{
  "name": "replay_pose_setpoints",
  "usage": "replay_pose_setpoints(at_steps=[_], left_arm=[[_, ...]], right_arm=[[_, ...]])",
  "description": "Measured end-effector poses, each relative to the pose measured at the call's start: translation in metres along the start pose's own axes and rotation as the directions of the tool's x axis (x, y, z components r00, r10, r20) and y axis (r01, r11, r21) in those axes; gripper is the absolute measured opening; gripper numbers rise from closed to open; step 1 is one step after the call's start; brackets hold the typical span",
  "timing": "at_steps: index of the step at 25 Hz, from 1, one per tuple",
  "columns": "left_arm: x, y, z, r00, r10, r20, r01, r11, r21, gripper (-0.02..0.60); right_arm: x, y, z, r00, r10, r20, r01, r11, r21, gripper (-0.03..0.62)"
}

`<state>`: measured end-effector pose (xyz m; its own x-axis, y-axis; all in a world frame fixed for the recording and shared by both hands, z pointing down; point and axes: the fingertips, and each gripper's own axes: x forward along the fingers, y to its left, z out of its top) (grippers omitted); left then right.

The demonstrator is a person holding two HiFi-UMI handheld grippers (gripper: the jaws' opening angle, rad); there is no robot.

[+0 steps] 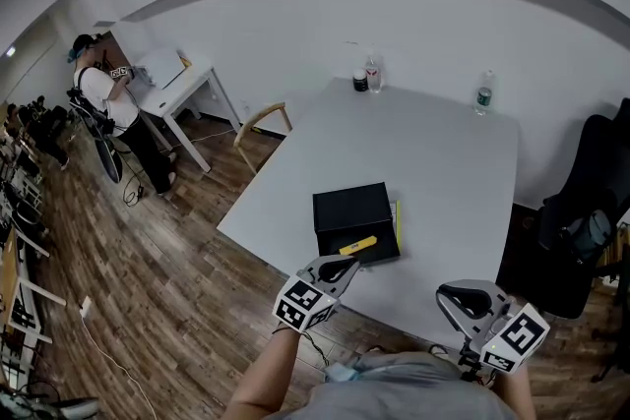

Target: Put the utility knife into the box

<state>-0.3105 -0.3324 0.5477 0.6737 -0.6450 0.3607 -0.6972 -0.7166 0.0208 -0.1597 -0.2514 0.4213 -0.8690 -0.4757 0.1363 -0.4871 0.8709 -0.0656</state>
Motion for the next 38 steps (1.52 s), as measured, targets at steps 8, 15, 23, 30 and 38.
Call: replay_pose_setpoints(at_steps=[8,15,23,30,38], left_arm=[[-0.056,-0.026,0.026,0.962,0.005,0.274,0.063,0.969,-0.238,0.017],[-0.075,-0.048,0.040,0.937,0.012,0.349,0.075,0.969,-0.235,0.017],[-0.094,-0.102,0.072,0.832,-0.112,0.544,0.304,0.912,-0.276,0.017],[-0.113,-0.134,0.087,0.755,-0.207,0.622,0.430,0.872,-0.232,0.018],[-0.112,-0.148,0.074,0.732,-0.266,0.627,0.532,0.798,-0.283,0.017]], right_arm=[[0.000,0.007,-0.004,1.000,0.002,-0.001,-0.002,1.000,0.004,0.034],[0.003,0.016,-0.001,1.000,0.024,0.002,-0.024,1.000,-0.004,0.034],[0.005,0.024,0.002,0.999,0.044,0.001,-0.044,0.999,-0.013,0.034],[0.006,0.031,0.004,0.998,0.058,0.003,-0.058,0.998,-0.025,0.034],[0.005,0.033,0.004,0.998,0.055,0.006,-0.055,0.998,-0.024,0.034]])
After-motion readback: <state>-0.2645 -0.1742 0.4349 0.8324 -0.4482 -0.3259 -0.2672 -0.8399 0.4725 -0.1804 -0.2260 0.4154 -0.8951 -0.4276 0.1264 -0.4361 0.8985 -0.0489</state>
